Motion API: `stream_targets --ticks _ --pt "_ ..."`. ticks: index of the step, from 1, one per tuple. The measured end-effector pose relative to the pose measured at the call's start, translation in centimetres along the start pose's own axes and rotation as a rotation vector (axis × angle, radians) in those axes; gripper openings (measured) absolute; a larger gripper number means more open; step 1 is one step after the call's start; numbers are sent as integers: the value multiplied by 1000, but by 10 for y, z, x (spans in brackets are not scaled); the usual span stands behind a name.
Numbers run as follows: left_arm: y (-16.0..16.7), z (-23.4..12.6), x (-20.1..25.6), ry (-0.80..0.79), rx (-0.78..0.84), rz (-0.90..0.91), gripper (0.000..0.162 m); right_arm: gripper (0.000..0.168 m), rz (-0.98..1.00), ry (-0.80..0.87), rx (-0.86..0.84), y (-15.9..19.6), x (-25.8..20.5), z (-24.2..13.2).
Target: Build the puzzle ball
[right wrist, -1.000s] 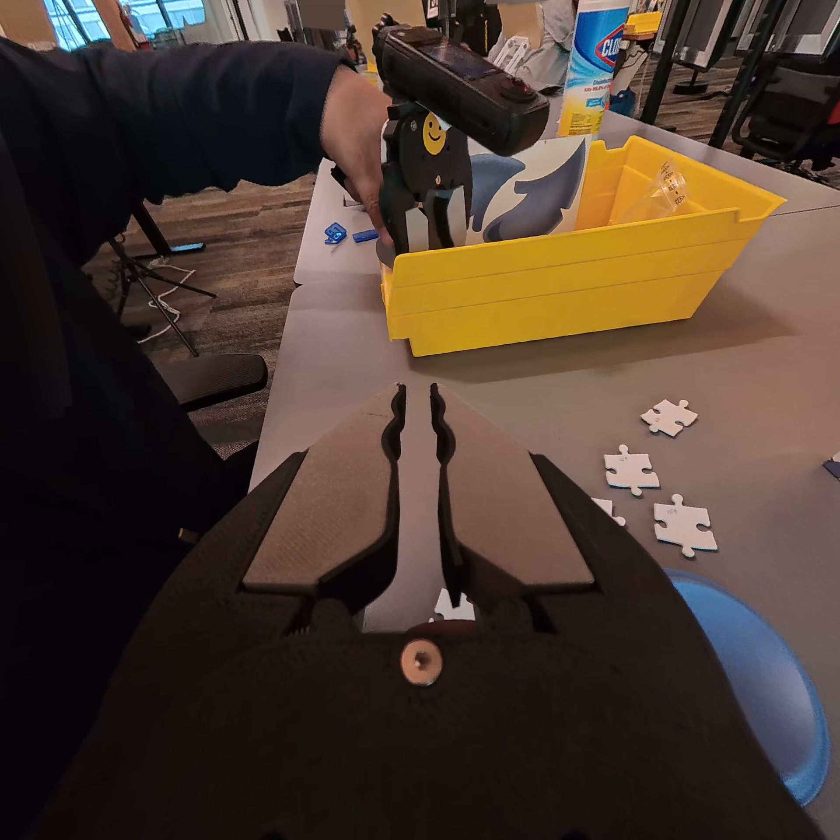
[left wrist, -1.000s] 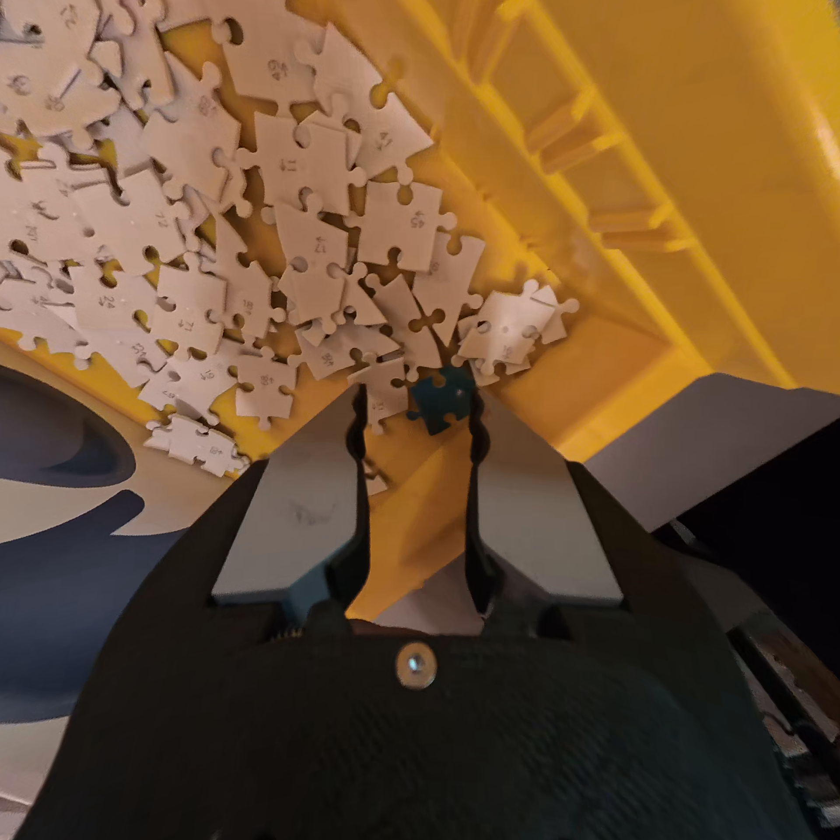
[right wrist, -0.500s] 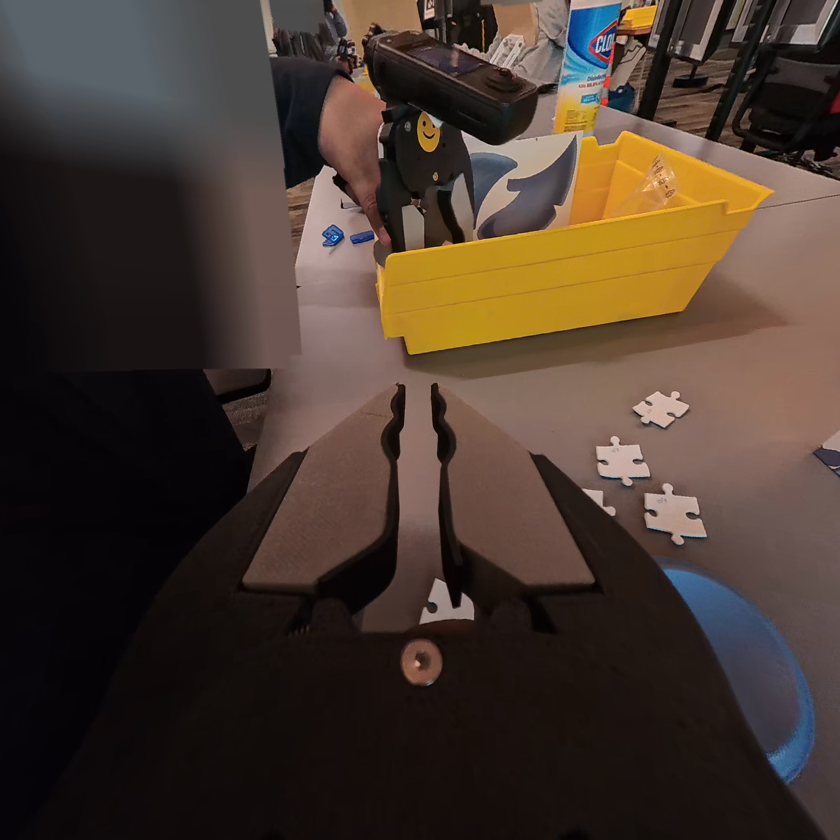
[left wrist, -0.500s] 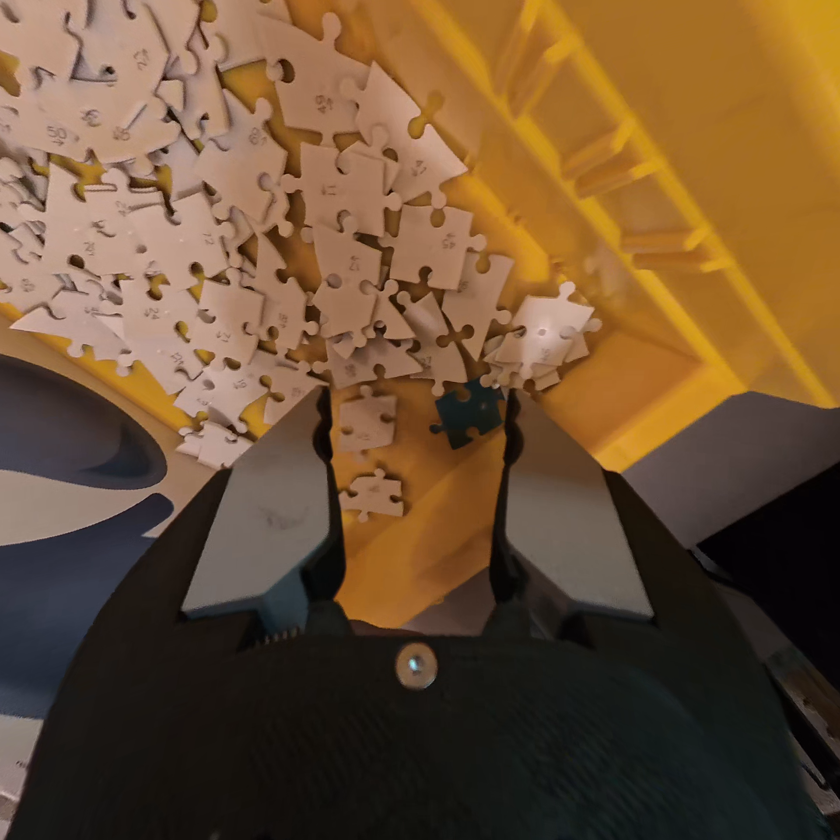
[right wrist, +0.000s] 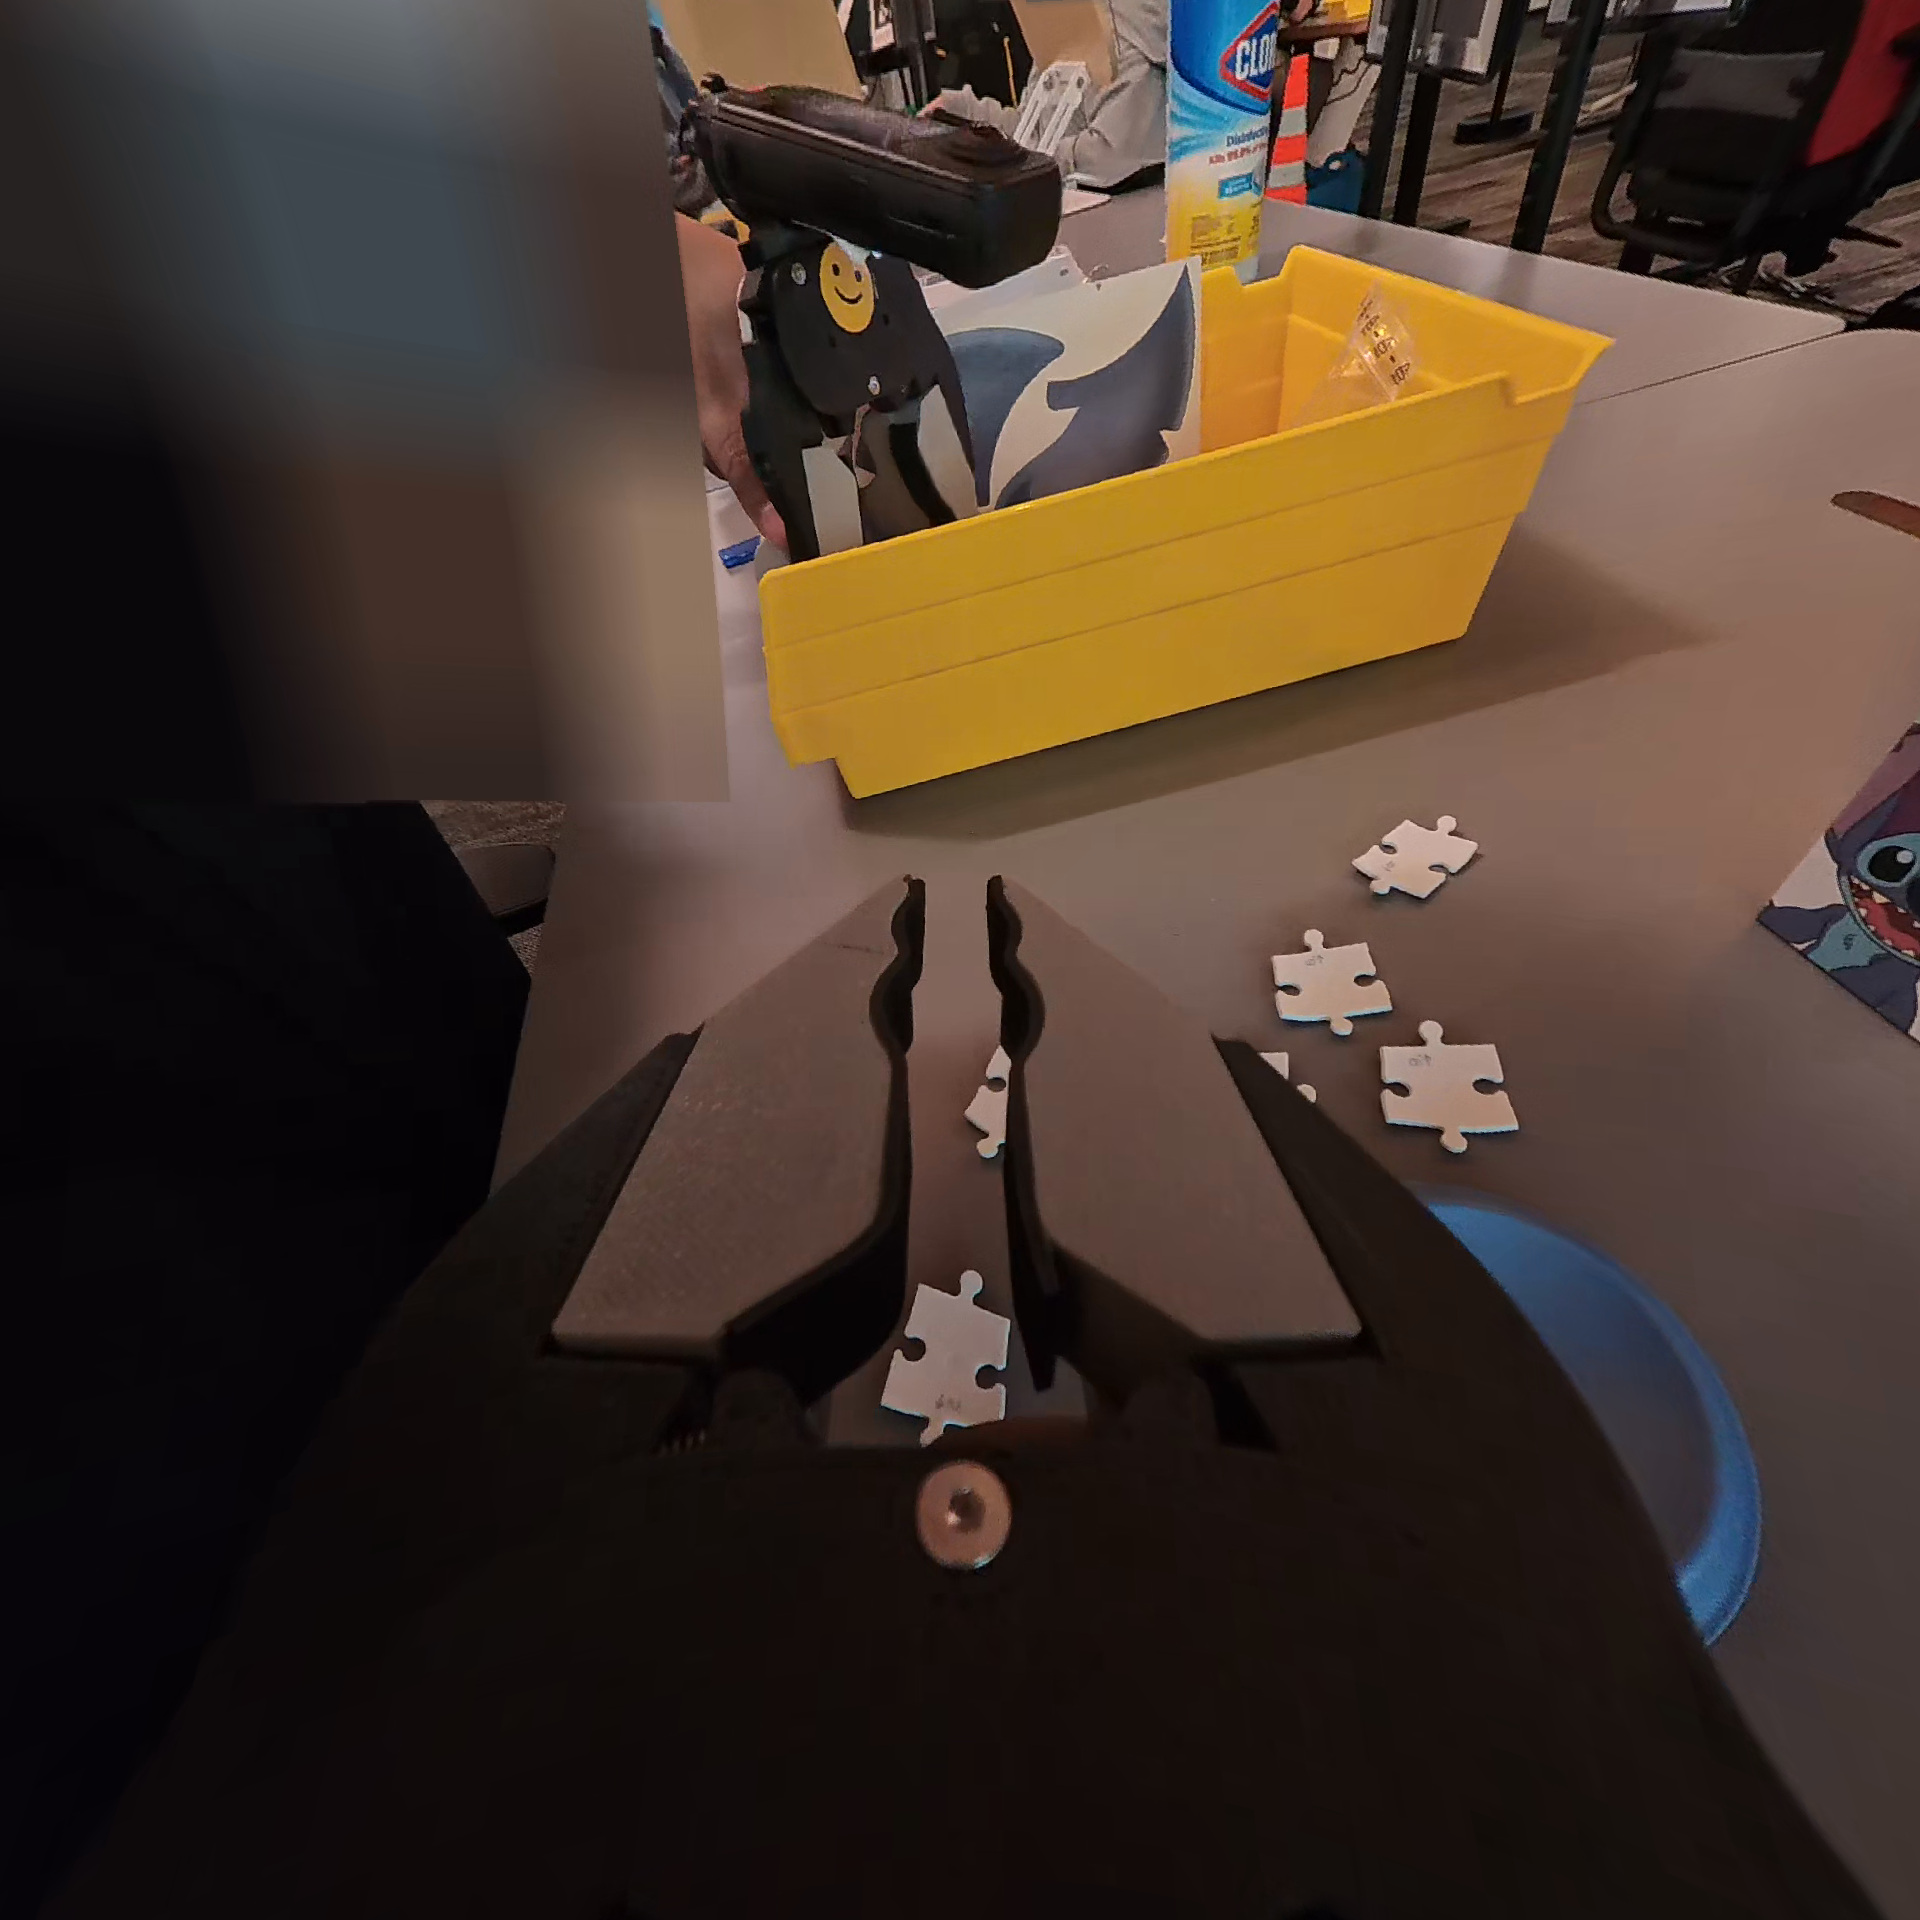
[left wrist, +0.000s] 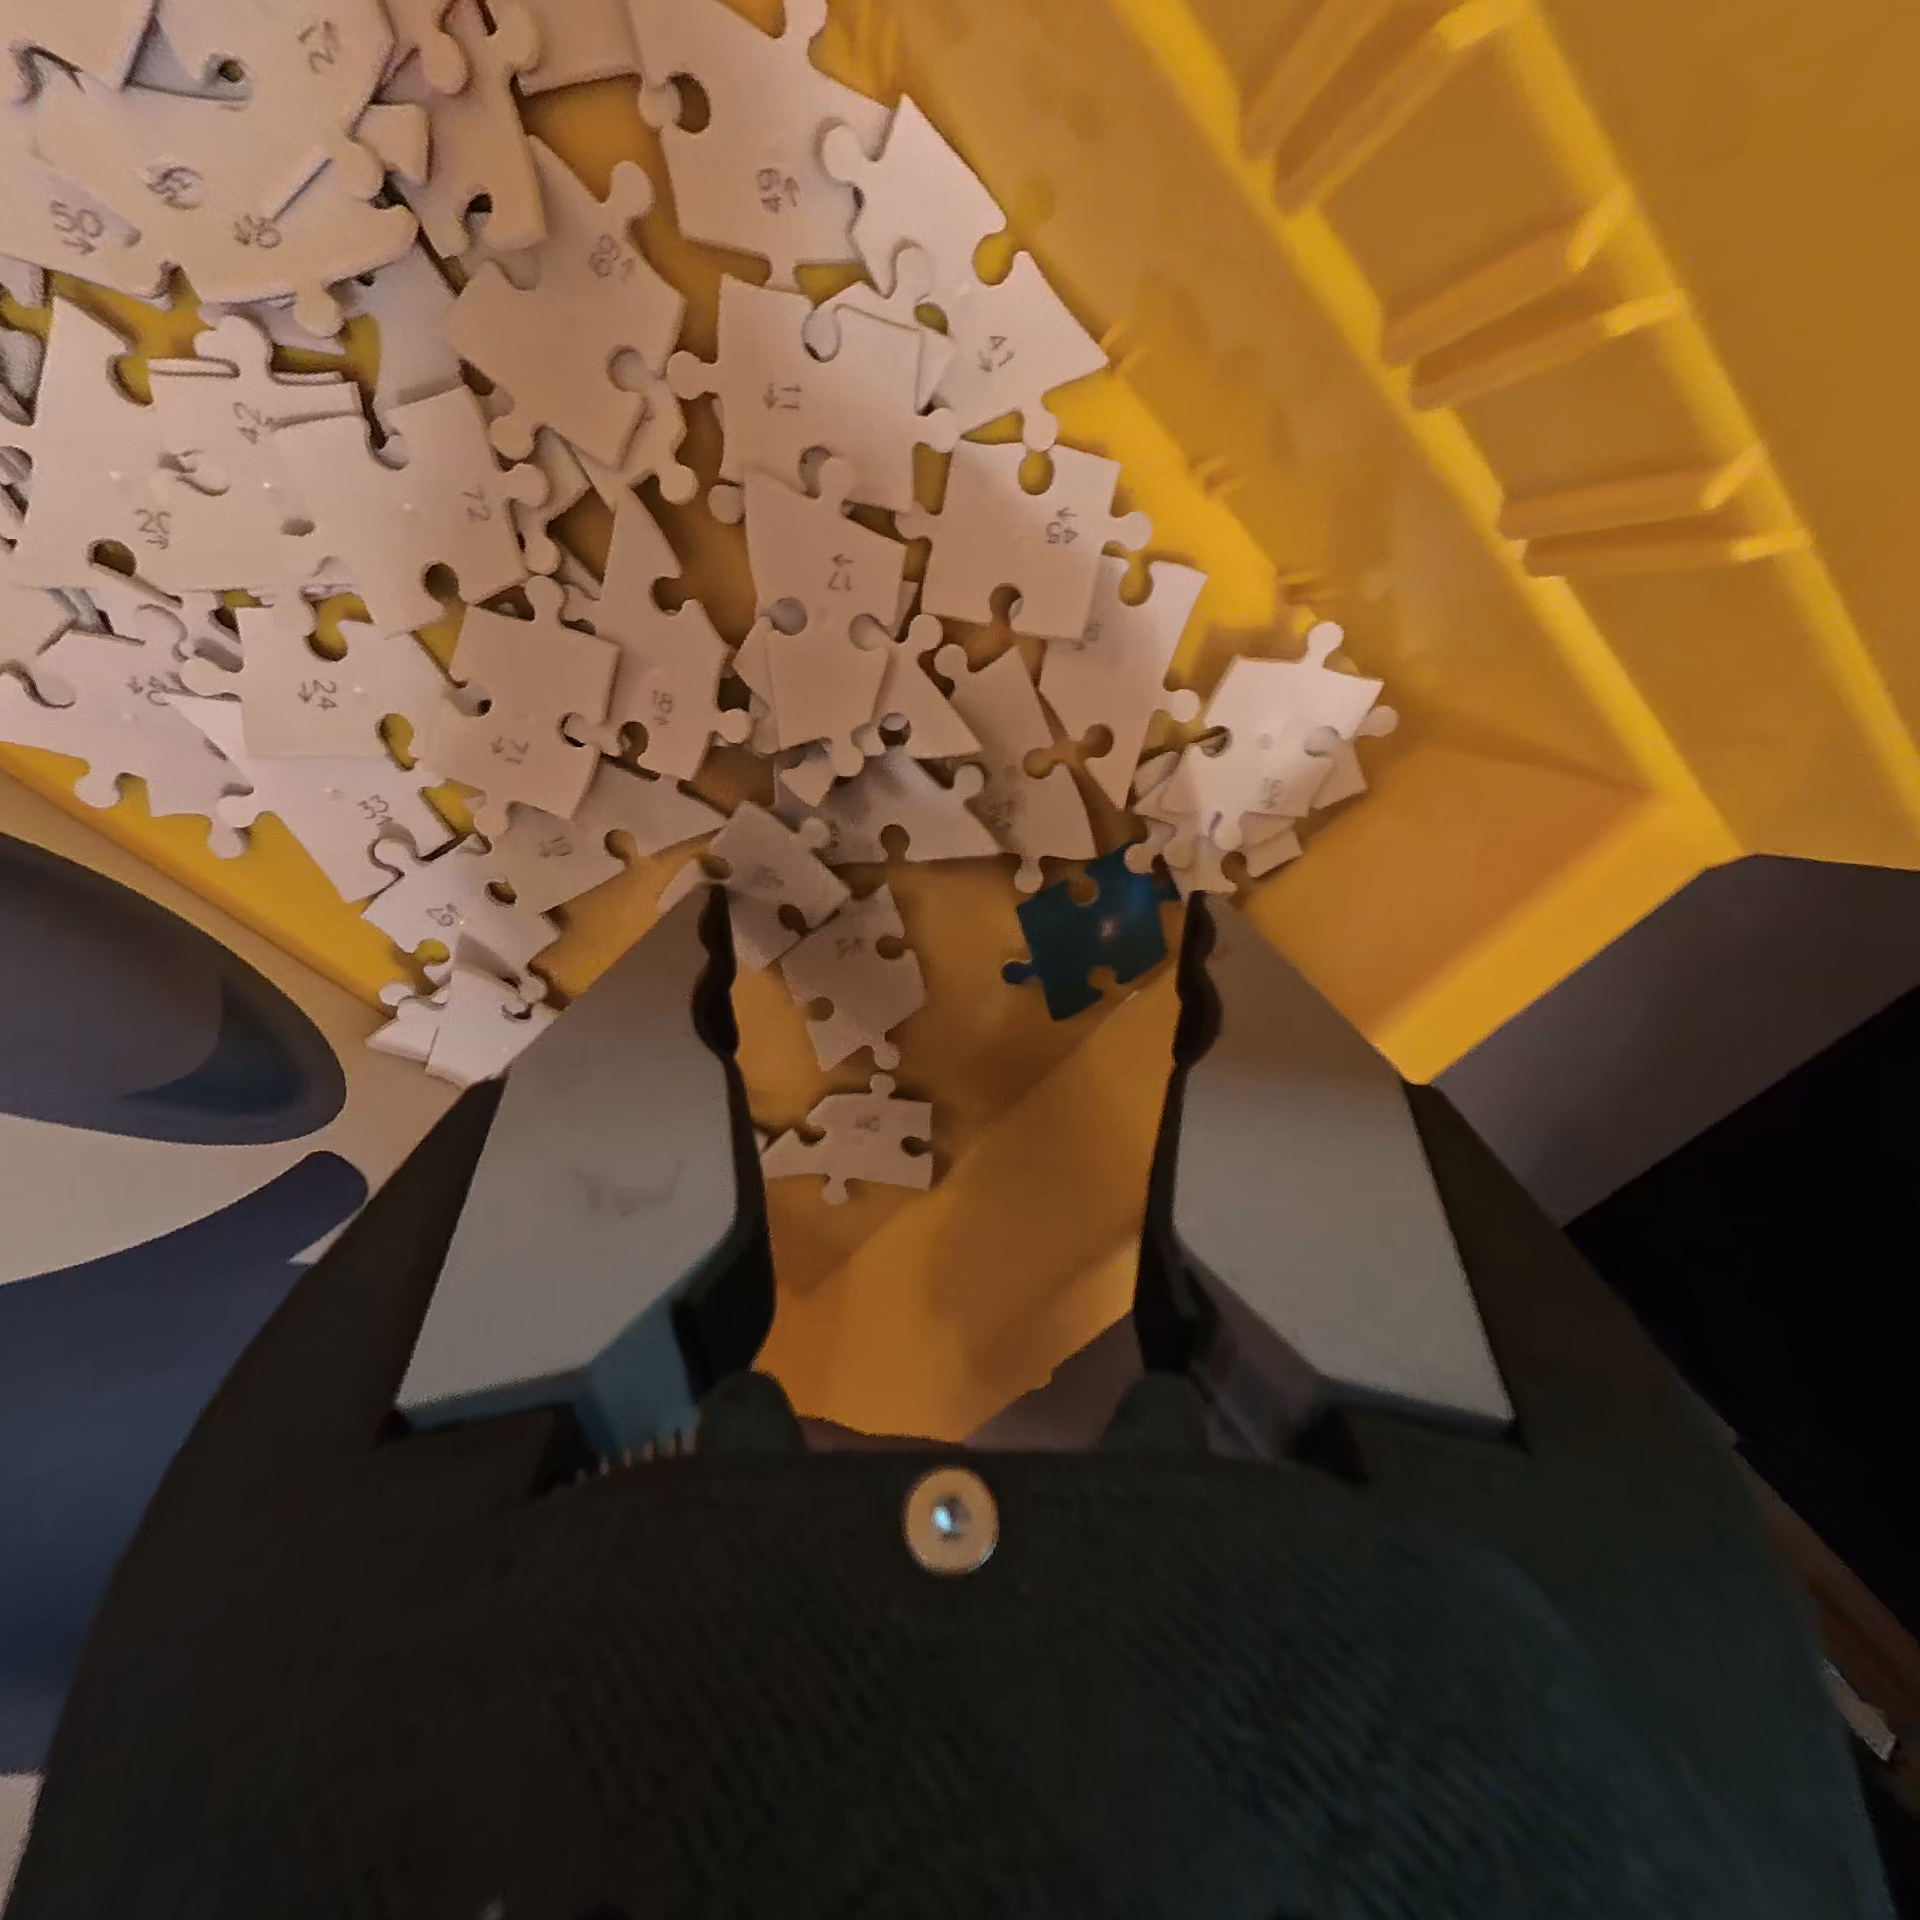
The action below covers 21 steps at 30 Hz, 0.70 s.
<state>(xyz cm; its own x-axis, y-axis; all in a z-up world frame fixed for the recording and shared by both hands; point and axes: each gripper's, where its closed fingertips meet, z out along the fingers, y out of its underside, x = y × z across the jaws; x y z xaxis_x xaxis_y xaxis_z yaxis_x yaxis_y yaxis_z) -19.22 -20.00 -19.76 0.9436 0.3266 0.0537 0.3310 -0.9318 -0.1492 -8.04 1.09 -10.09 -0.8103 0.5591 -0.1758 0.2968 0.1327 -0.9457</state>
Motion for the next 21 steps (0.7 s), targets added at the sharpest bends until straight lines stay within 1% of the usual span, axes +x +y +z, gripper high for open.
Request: stream_targets --ticks 4,7,8,9,10,11,13,16,18,21 --pt "1 -3 -3 -83 -22 23 76 8 -17 -4 12 -4 -4 -2" --pt "12 -9 -18 -220 -97 71 70 8 -38 -6 27 -8 -8 -5" --pt "14 -9 -17 -214 -105 69 68 8 -45 -7 34 -10 -10 -6" --pt "14 -8 -11 -172 -102 57 66 8 -51 -7 41 -12 -11 -8" --pt "13 -6 -5 -129 -99 48 54 8 -57 -7 48 -14 -12 -9" --pt "12 -5 -2 -112 -98 52 49 8 -62 -7 55 -15 -13 -10" --pt "9 -4 0 -101 -101 60 49 8 -63 -10 53 -15 -14 -11" --pt "8 -3 4 -60 -149 70 42 8 -58 -17 52 -14 -15 -11" --pt "11 -2 5 -43 -207 78 53 8 -58 -22 58 -15 -16 -12" --pt "15 0 3 -65 -292 111 68 8 -57 -32 62 -16 -18 -12"
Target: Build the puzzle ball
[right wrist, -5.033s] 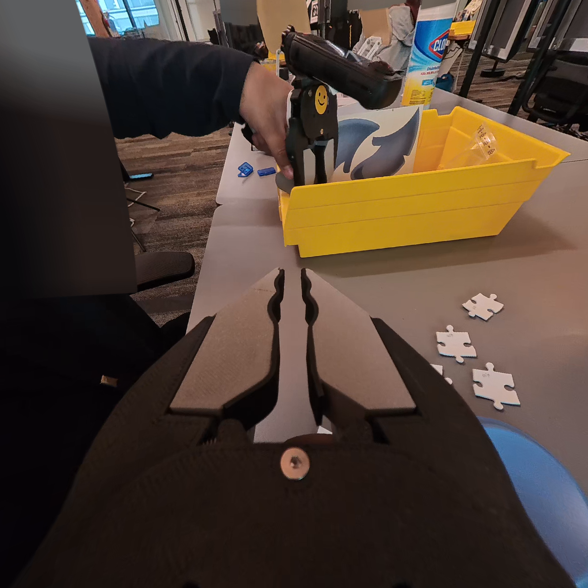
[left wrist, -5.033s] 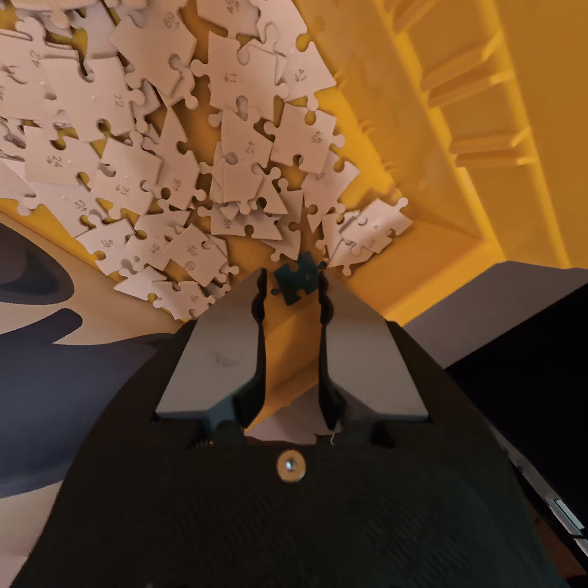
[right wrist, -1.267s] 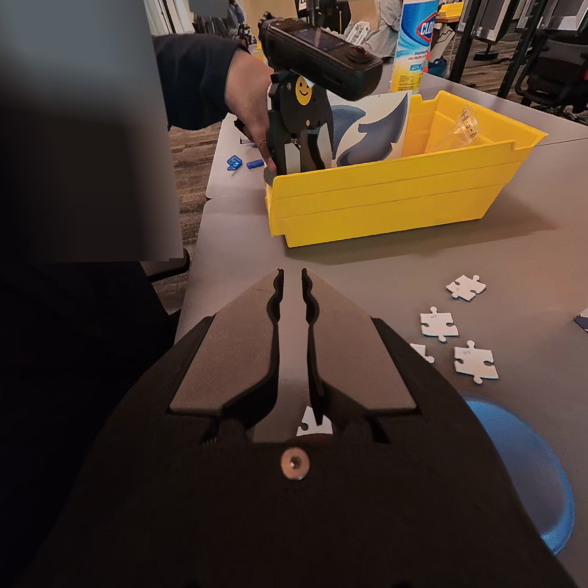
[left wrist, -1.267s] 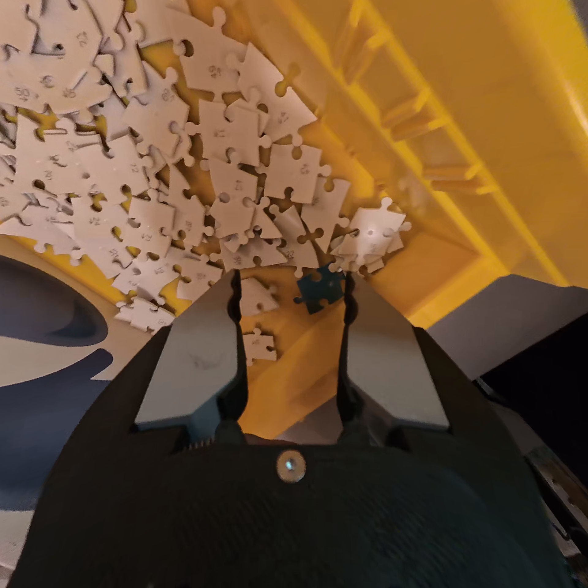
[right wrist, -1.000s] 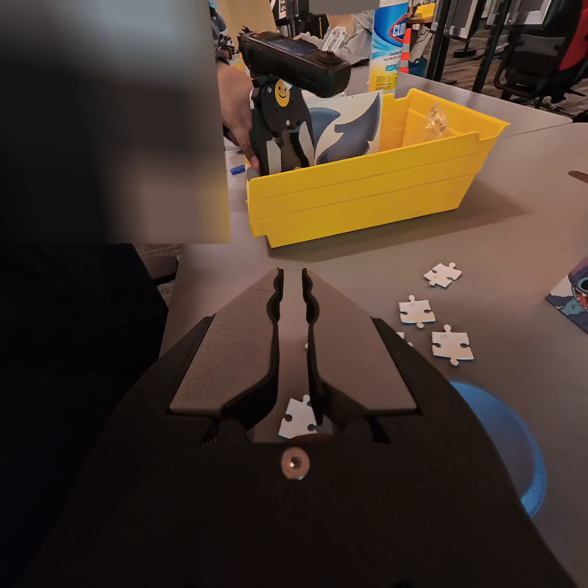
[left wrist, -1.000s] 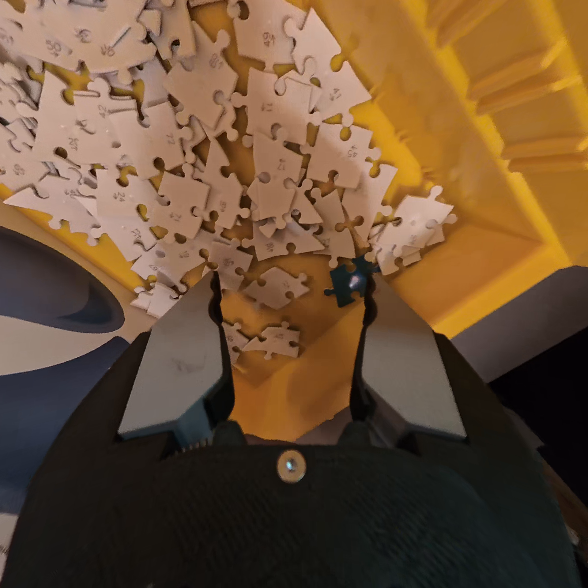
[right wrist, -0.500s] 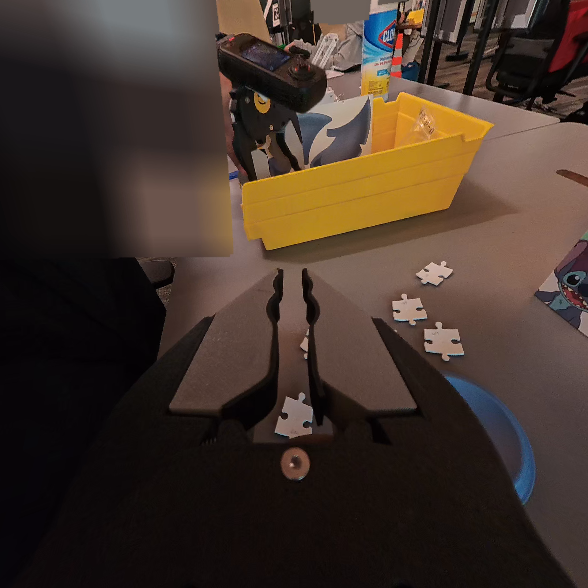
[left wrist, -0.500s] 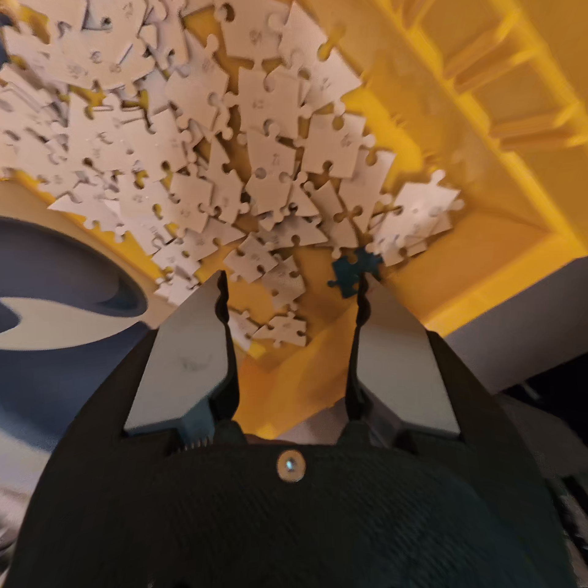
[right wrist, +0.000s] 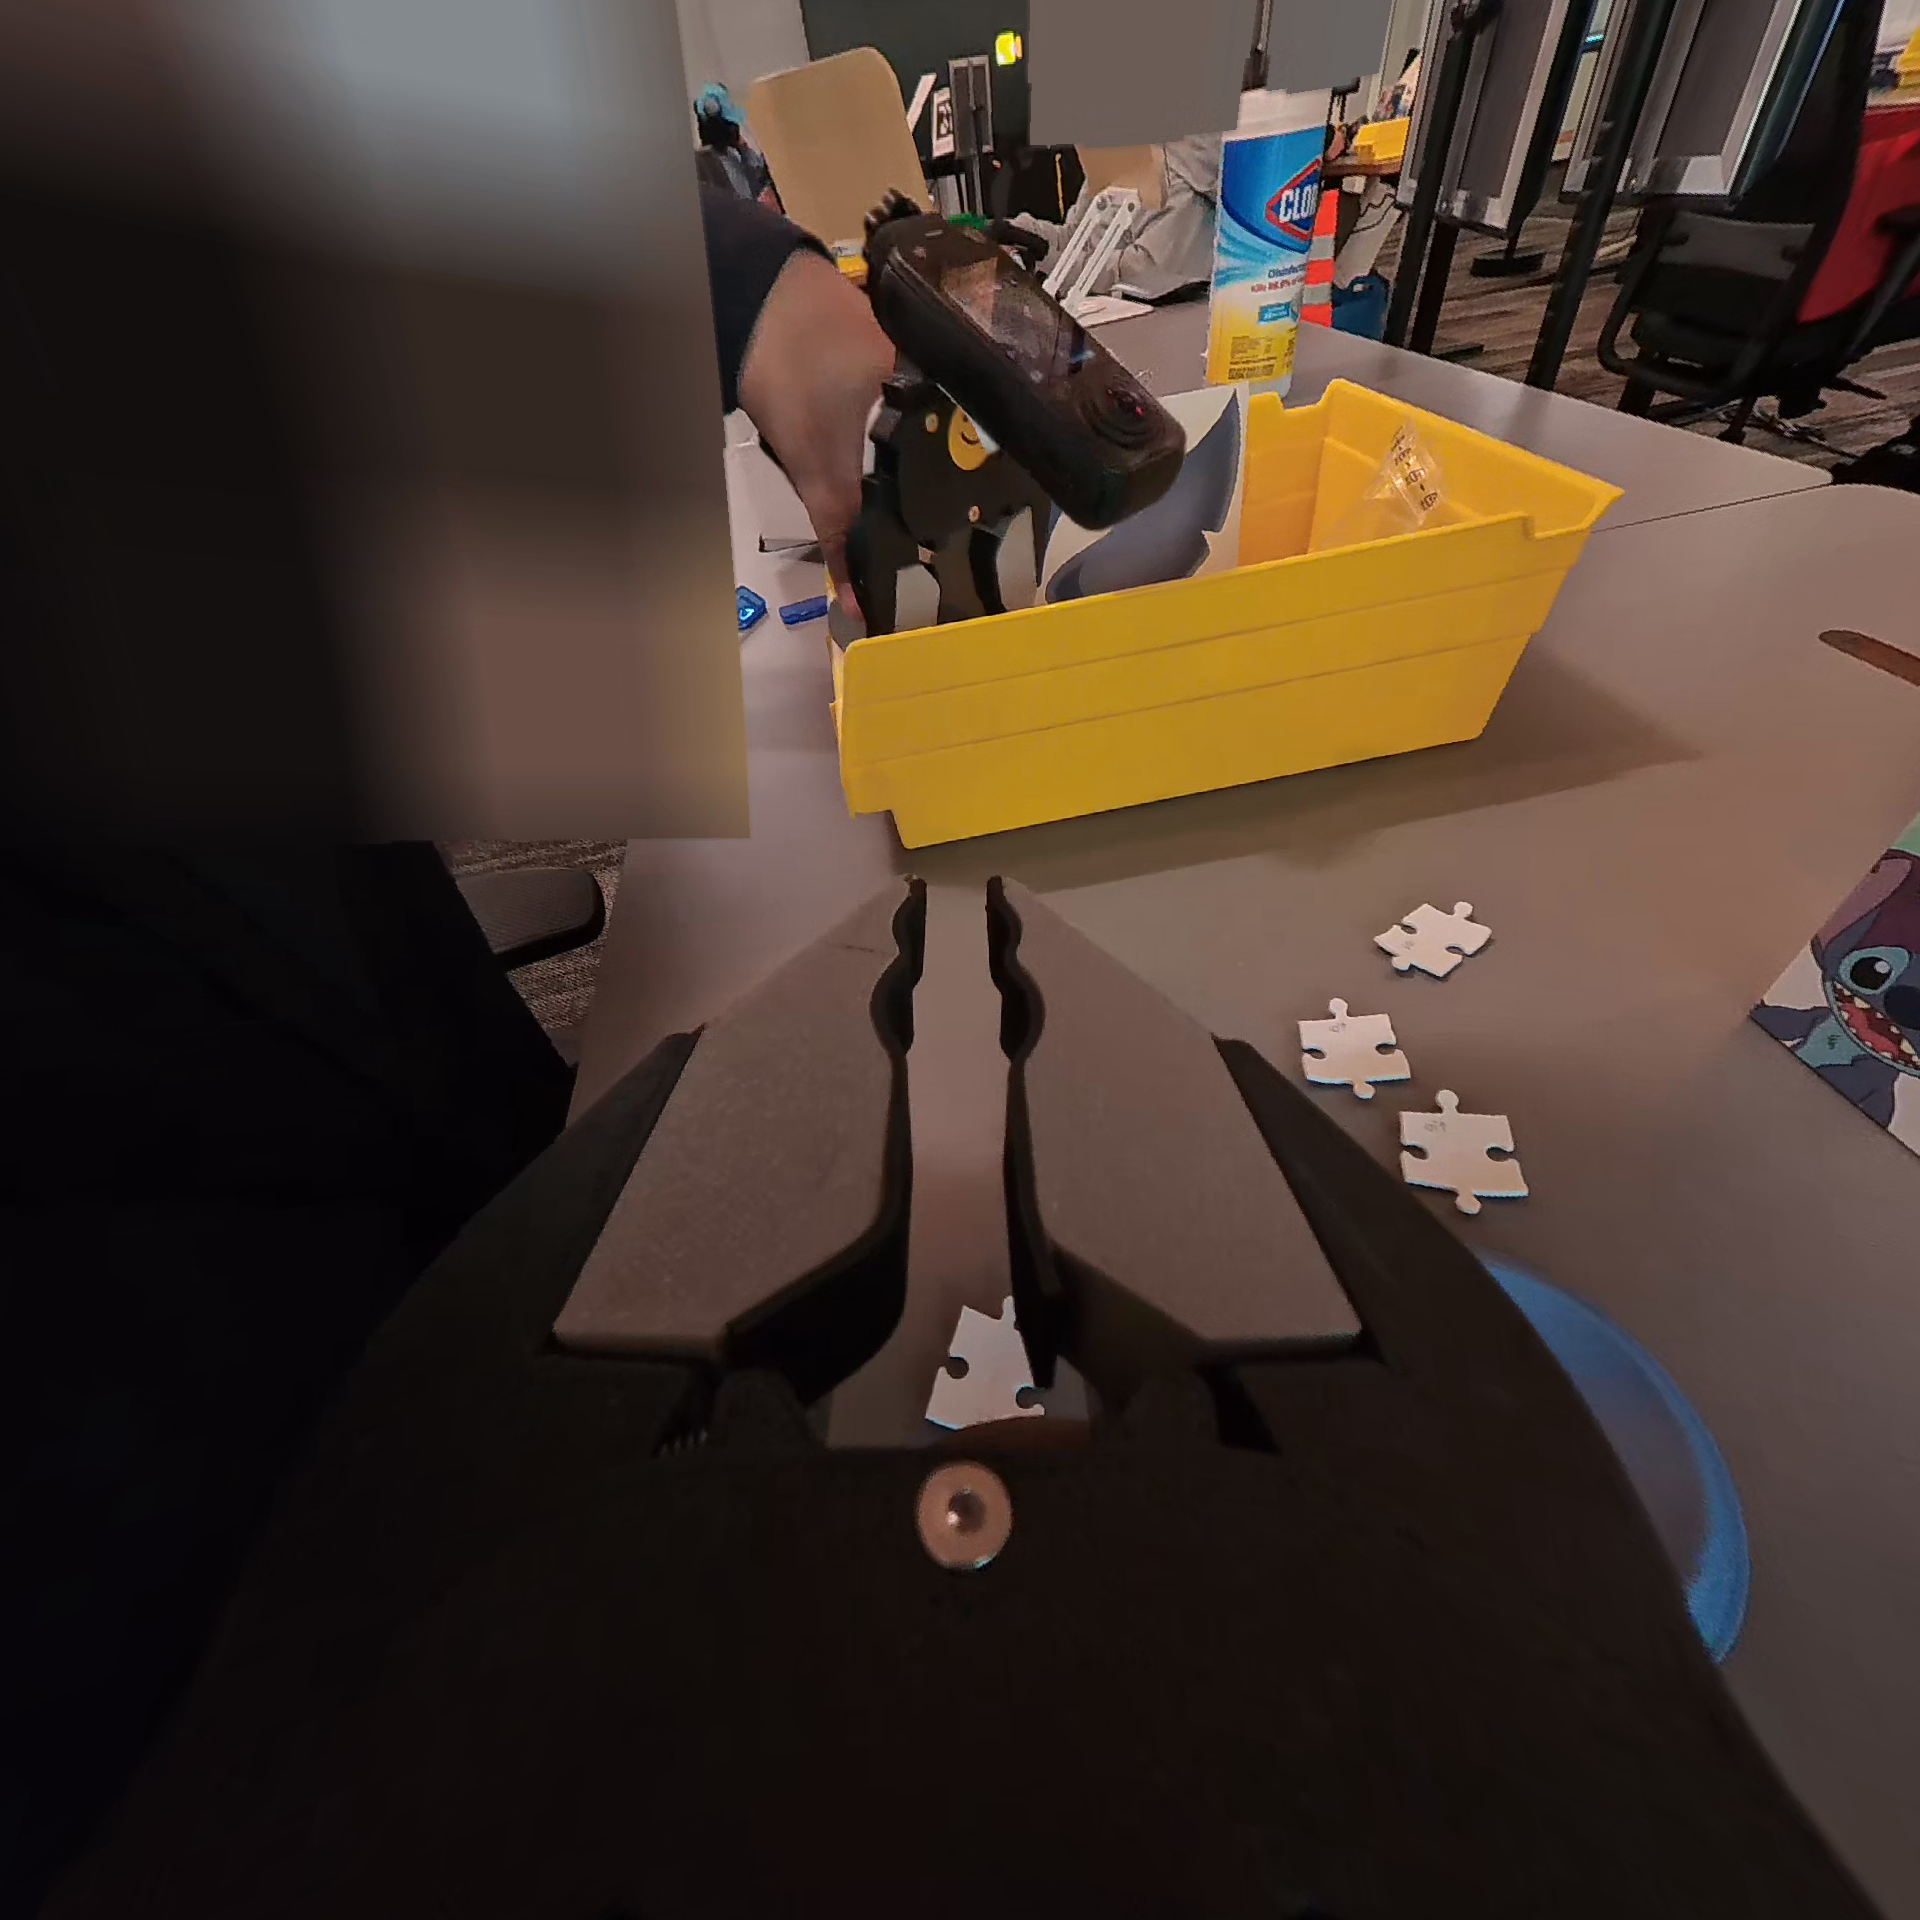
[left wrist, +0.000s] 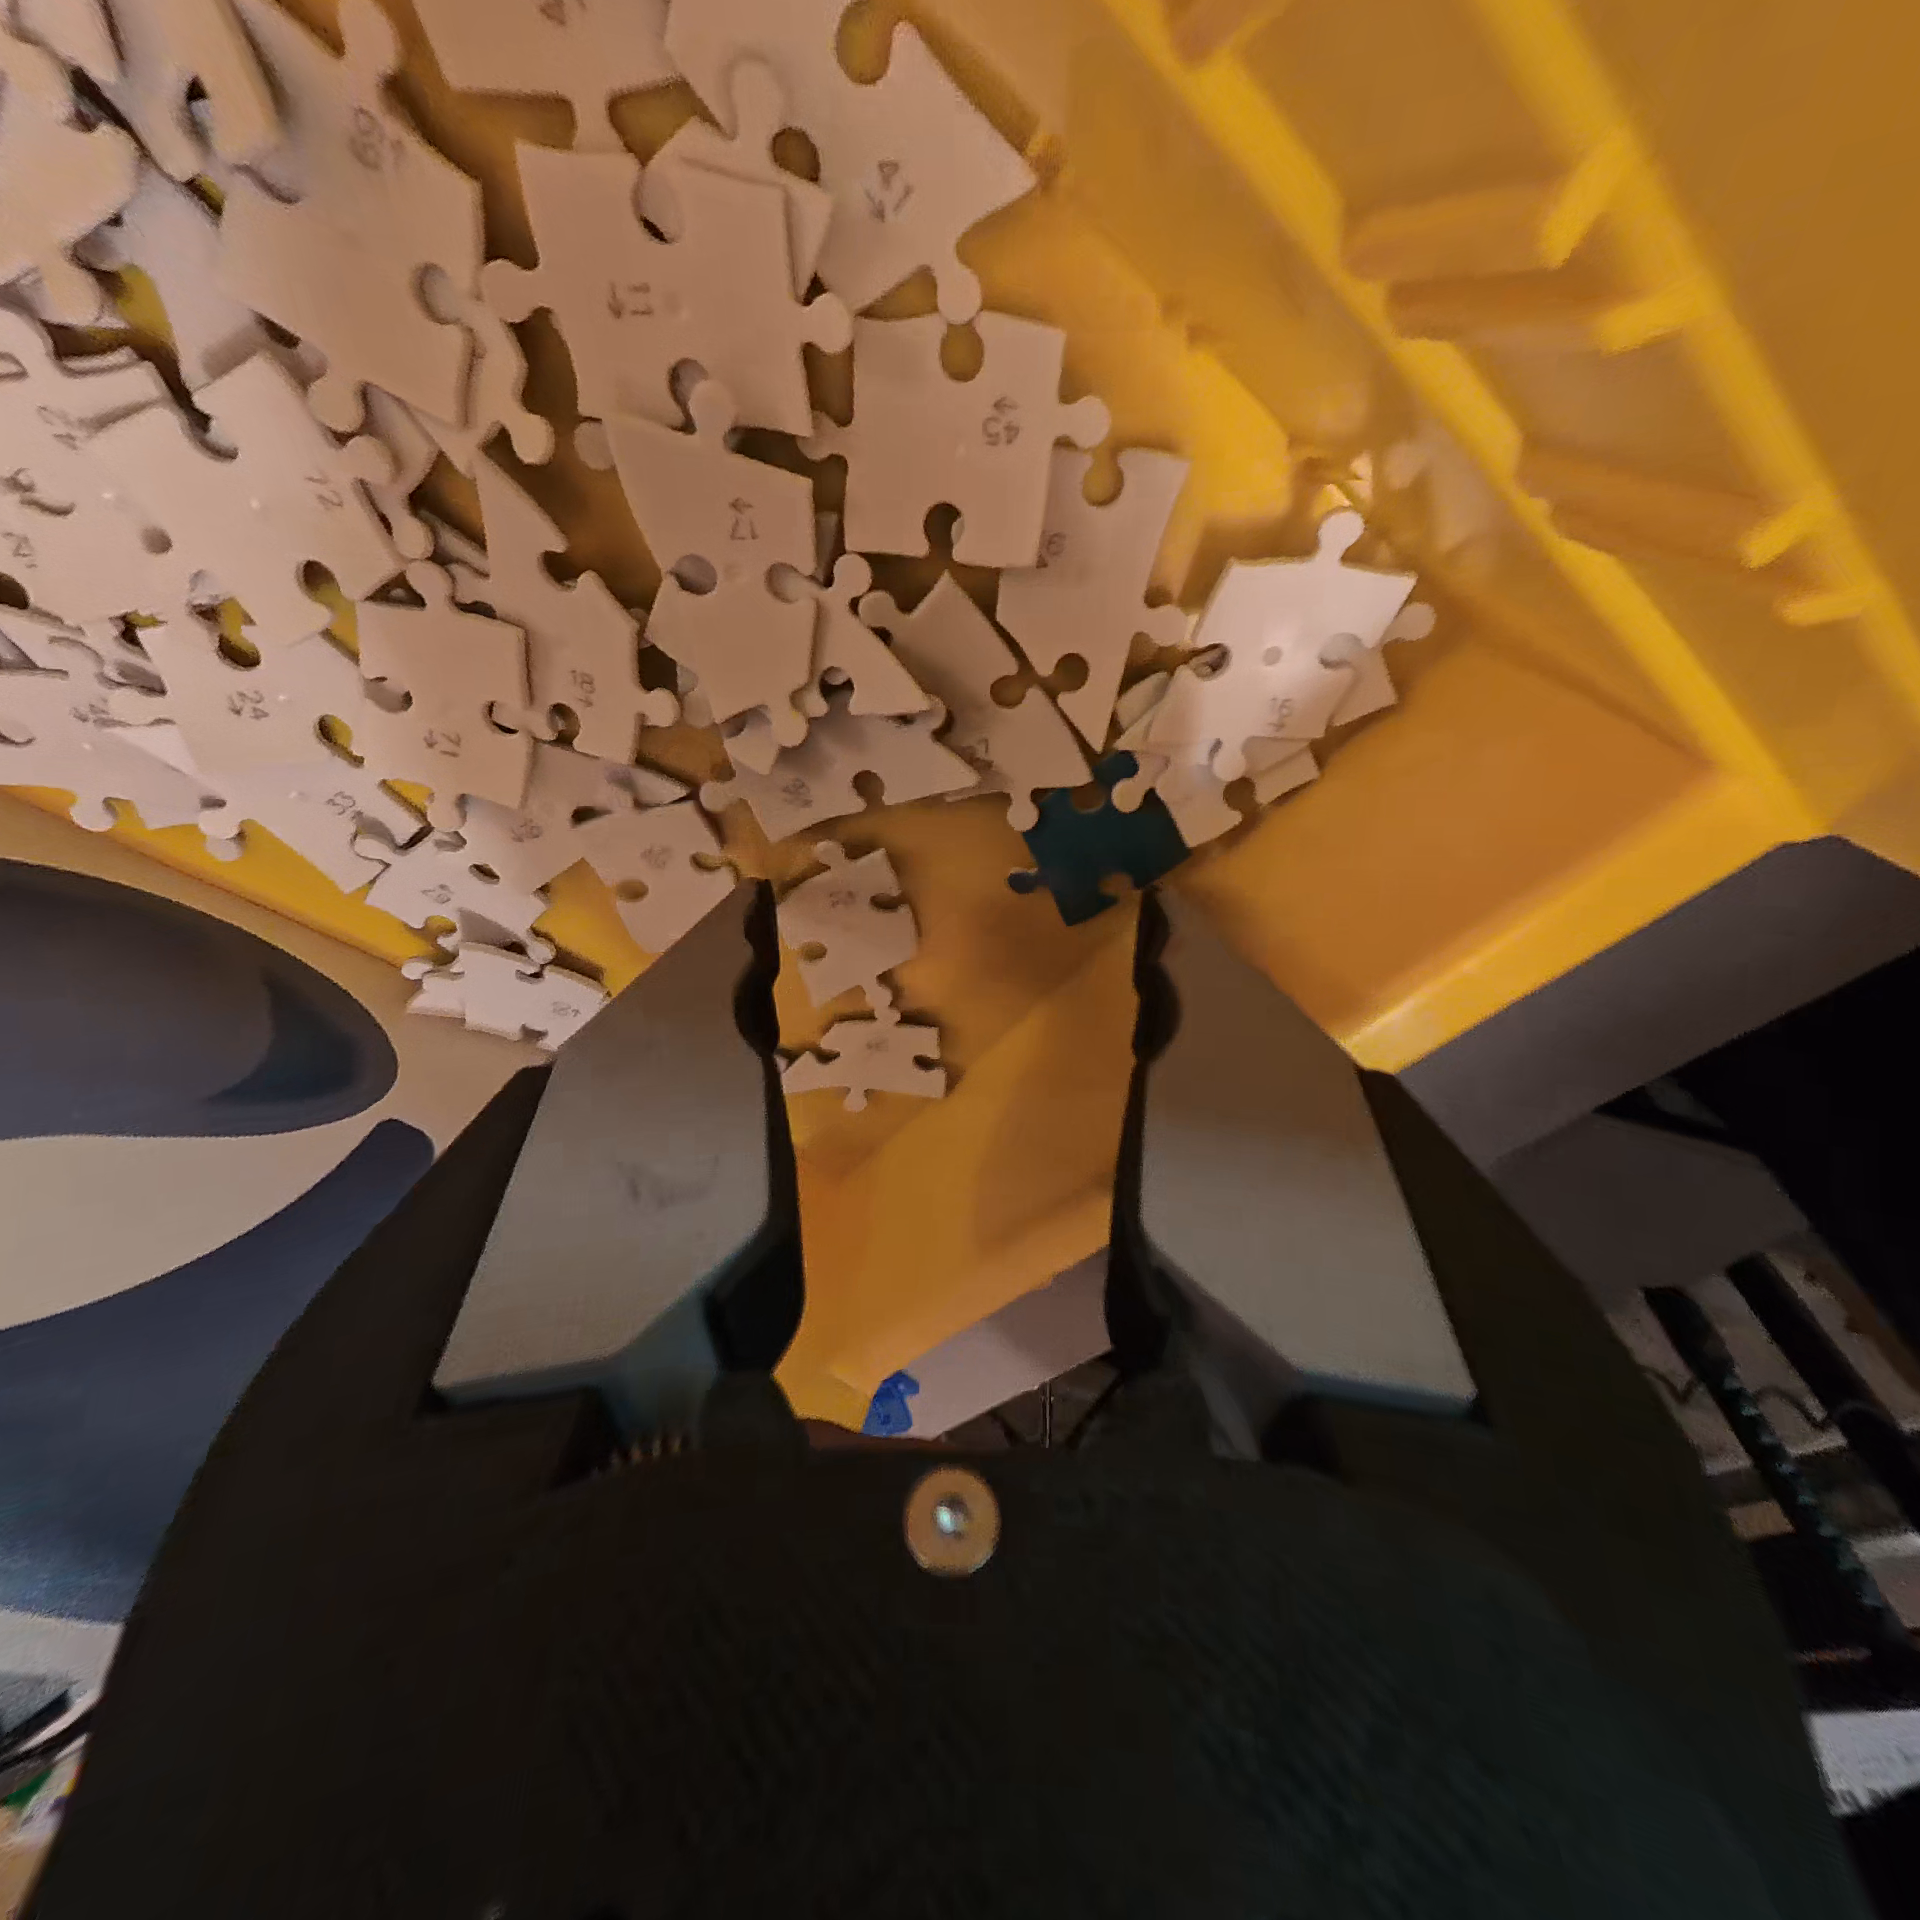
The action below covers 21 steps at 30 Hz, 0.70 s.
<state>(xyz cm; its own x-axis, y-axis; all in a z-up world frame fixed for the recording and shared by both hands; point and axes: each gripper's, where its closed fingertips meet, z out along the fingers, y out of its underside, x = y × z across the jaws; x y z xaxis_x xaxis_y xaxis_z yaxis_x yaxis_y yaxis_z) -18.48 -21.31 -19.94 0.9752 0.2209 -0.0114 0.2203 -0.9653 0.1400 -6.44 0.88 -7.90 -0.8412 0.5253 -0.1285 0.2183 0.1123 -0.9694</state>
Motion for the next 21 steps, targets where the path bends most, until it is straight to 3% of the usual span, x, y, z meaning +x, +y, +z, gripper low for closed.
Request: stream_targets --ticks 4,12,19,20,21 --pt "-2 2 0 -8 -31 14 69 8 -4 0 -1 0 0 -1" --pt "0 2 -17 -71 -7 -41 91 8 2 4 3 0 1 -3" --pt "6 4 -25 -54 25 -64 91 8 1 17 -3 1 4 -3" --pt "7 3 -26 -58 28 -59 89 8 2 17 -3 1 4 -3" --pt "6 3 -24 -40 37 -40 76 8 1 17 -4 1 4 -3"
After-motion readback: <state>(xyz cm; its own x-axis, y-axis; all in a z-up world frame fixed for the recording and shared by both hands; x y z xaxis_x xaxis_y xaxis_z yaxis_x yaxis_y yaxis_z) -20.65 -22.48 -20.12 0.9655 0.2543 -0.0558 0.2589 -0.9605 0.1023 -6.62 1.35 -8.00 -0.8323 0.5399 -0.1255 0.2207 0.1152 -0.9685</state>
